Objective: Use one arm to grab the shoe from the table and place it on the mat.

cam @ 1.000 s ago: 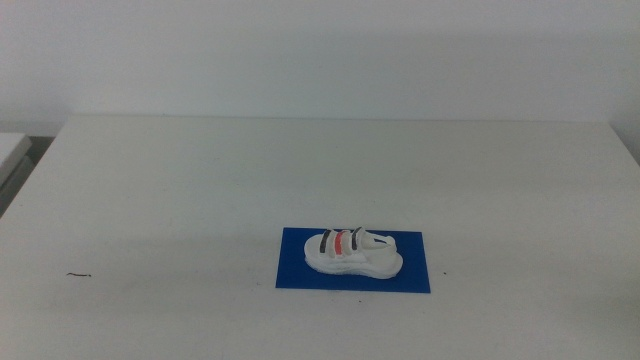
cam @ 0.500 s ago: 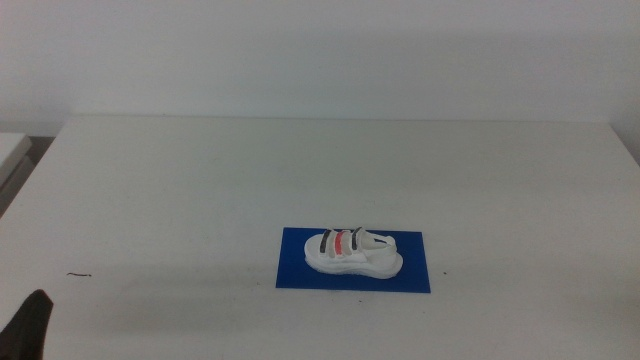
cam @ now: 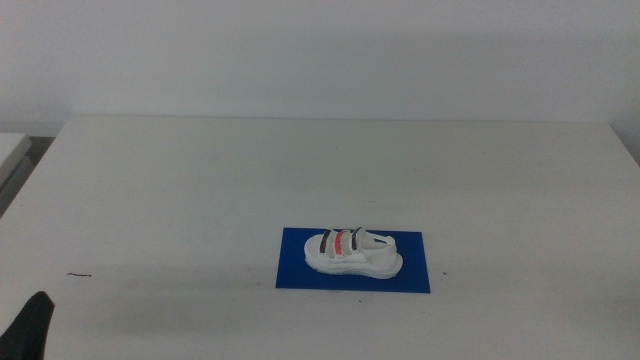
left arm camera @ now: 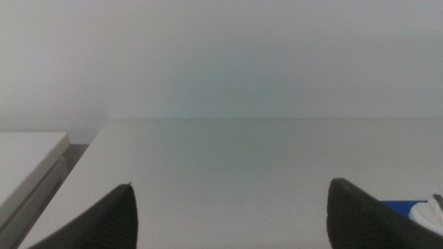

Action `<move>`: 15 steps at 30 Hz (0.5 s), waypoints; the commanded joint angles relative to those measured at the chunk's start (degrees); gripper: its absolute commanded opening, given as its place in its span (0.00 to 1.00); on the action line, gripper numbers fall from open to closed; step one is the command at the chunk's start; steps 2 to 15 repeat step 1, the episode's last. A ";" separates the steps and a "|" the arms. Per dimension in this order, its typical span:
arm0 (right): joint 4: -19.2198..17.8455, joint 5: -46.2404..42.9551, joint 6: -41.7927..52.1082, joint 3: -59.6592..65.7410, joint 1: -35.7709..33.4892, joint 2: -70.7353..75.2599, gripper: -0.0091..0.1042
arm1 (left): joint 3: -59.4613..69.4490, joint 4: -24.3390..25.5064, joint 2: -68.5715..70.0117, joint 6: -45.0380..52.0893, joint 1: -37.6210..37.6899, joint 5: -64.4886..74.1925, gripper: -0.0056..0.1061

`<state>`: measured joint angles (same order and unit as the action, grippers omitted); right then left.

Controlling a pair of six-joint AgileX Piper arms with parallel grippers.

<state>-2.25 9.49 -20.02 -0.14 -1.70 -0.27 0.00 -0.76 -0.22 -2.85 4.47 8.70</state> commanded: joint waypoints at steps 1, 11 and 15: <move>-0.55 -0.46 0.29 0.14 -0.10 0.27 0.78 | 0.00 -0.06 0.22 0.04 0.12 -0.70 0.89; -0.55 -0.46 0.29 0.14 -0.10 0.27 0.78 | 0.00 -0.06 0.22 0.04 0.12 -0.70 0.89; -0.55 -0.46 0.29 0.14 -0.10 0.27 0.78 | 0.00 -0.06 0.22 0.04 0.12 -0.70 0.89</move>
